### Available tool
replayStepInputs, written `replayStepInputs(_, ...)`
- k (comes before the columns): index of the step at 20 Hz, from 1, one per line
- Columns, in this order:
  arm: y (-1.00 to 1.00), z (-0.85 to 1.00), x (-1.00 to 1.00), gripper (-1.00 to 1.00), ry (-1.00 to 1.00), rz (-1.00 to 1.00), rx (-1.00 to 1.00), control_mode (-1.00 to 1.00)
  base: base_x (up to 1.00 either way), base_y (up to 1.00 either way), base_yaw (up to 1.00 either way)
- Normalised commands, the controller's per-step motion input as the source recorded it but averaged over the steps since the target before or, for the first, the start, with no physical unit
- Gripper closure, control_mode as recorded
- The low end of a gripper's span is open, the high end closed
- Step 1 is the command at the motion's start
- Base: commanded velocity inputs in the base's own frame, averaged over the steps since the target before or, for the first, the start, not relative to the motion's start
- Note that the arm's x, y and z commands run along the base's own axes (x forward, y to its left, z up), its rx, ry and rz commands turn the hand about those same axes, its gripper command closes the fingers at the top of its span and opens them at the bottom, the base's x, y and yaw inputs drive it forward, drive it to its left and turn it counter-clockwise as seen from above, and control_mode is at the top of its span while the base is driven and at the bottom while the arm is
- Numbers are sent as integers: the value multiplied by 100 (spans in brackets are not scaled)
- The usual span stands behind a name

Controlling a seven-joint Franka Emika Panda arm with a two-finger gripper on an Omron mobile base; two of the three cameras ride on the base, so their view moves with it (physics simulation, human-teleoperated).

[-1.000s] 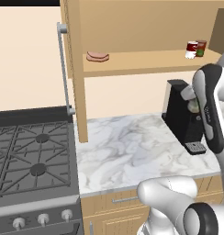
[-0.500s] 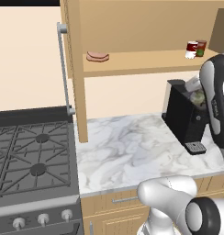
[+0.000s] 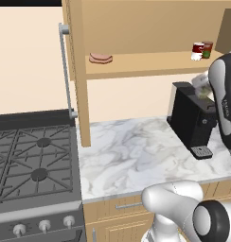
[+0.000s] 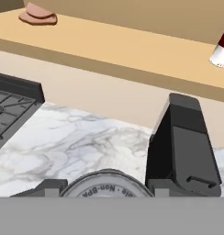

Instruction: Pick the cans from the counter and place them in their designated side in the cabinet.

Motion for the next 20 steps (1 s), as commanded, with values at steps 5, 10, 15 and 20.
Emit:
replayStepInputs(5, 0, 13, 15, 100, -11, 1, 0, -100, 0, 0, 0)
replayStepInputs(10, 0, 6, 16, 100, -10, 0, 0, -100, 0, 0, 0)
replayStepInputs(15, 0, 4, 19, 100, -8, -1, 0, -100, 0, 0, 0)
replayStepInputs(20, -3, 5, 15, 100, -4, -7, 0, -100, 0, 0, 0)
